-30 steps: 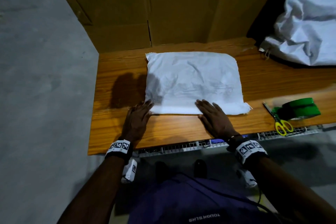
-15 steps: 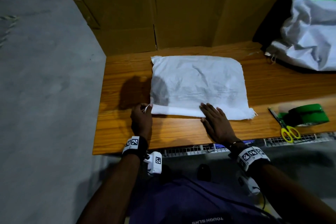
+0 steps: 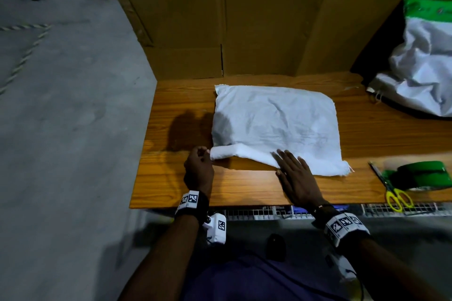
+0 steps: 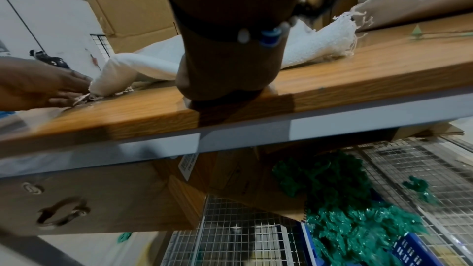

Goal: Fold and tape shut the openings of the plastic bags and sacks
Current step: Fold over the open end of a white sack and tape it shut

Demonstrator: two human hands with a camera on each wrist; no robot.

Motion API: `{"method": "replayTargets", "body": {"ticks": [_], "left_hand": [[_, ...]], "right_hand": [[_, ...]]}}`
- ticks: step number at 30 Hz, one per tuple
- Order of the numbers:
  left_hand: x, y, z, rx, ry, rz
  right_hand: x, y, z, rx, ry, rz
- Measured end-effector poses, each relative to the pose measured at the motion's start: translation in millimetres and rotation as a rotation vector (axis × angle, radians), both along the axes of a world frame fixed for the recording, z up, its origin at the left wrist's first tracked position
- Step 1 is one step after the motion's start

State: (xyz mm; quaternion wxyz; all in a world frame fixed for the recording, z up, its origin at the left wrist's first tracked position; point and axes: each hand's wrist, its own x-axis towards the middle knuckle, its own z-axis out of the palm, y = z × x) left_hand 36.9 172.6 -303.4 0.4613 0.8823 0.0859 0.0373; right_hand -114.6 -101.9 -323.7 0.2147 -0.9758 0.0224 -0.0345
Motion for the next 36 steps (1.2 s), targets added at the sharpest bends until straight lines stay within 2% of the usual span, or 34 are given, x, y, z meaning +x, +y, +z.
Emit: {"method": "replayTargets", "body": {"ticks": [10, 15, 20, 22, 25, 27, 29, 30, 33, 36], "left_hand": [[2, 5, -1, -0.045, -0.092, -0.078], [4, 13, -6, 0.080, -0.139, -0.176], [6, 8, -4, 0.243, -0.128, -0.202], [6, 3, -4, 0.243, -0.233, -0.346], [1, -17, -4, 0.242, -0.392, -0.650], [-5, -44, 4, 0.296, -0.416, -0.864], [-14, -67, 15, 0.409, -0.417, -0.979], [-14, -73, 16, 0.438, -0.405, -0.985], [-9, -70, 3, 0.351, -0.286, -0.840], [-6, -67, -6, 0.253, -0.235, -0.791]], "right_hand": [[-2, -2, -5, -0.216, 0.003, 0.103], [-1, 8, -5, -0.076, 0.046, 0.110], [-7, -7, 5, -0.192, 0.108, 0.141], [-8, -8, 7, -0.201, 0.118, 0.130], [-8, -2, 7, -0.211, 0.135, 0.110], [-7, 4, 4, -0.224, 0.136, 0.112], [-4, 11, 2, -0.233, 0.131, 0.116], [-1, 15, 2, -0.233, 0.128, 0.121], [-2, 11, 2, -0.244, 0.117, 0.151], [-29, -29, 5, -0.178, 0.109, 0.050]]}}
